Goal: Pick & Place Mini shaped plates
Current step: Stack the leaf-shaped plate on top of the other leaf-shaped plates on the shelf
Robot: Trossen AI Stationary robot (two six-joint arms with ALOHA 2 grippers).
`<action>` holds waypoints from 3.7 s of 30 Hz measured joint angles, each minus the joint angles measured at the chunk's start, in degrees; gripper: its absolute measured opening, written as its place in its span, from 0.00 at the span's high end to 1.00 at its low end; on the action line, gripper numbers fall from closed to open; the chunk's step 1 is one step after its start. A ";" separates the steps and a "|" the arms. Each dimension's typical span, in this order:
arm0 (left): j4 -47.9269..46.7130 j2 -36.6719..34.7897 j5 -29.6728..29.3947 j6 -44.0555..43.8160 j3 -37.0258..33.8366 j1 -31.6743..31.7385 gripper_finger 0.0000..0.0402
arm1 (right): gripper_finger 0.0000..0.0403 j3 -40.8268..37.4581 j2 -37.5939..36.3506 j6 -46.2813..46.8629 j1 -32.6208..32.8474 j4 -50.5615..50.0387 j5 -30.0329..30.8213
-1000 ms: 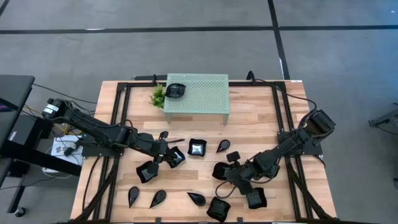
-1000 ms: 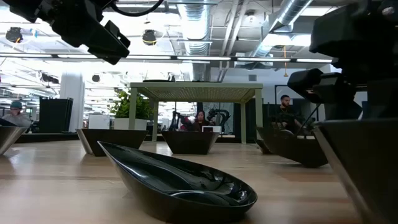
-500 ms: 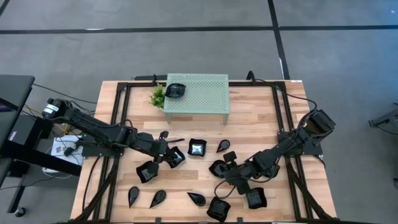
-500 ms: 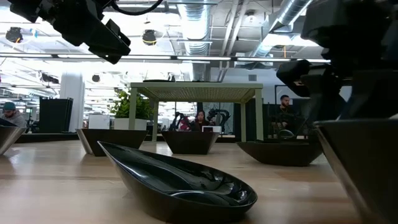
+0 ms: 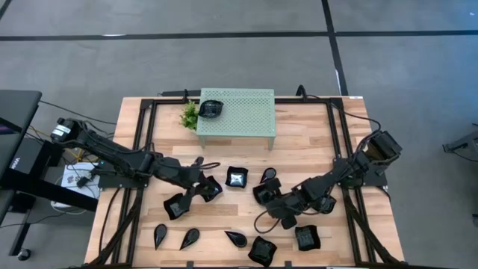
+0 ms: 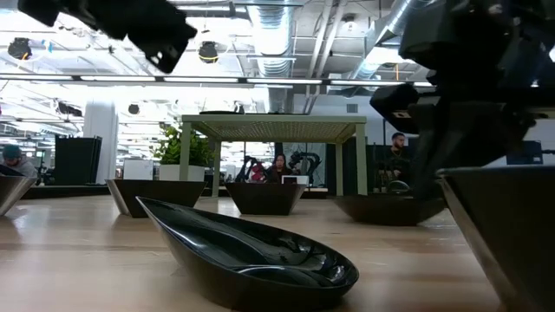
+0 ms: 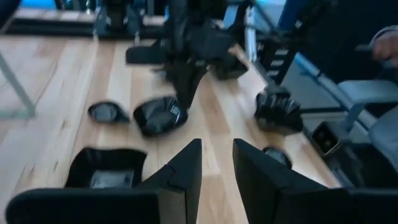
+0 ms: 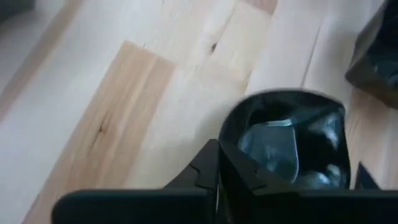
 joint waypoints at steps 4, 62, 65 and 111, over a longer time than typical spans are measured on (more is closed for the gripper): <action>1.08 0.00 0.01 1.86 0.02 -2.13 0.77 | 0.99 0.27 0.00 -1.45 -0.61 2.98 -0.01; 3.03 1.45 -1.09 3.57 0.00 -5.16 0.77 | 0.97 -0.13 5.56 1.90 -2.77 -0.61 4.54; 5.27 4.56 0.87 3.83 0.00 -5.58 0.77 | 0.97 0.15 4.62 -0.28 -2.80 -0.16 5.13; 11.73 28.61 2.35 10.75 9.14 -1.55 0.80 | 0.98 12.15 3.02 -7.12 -5.46 6.13 -5.60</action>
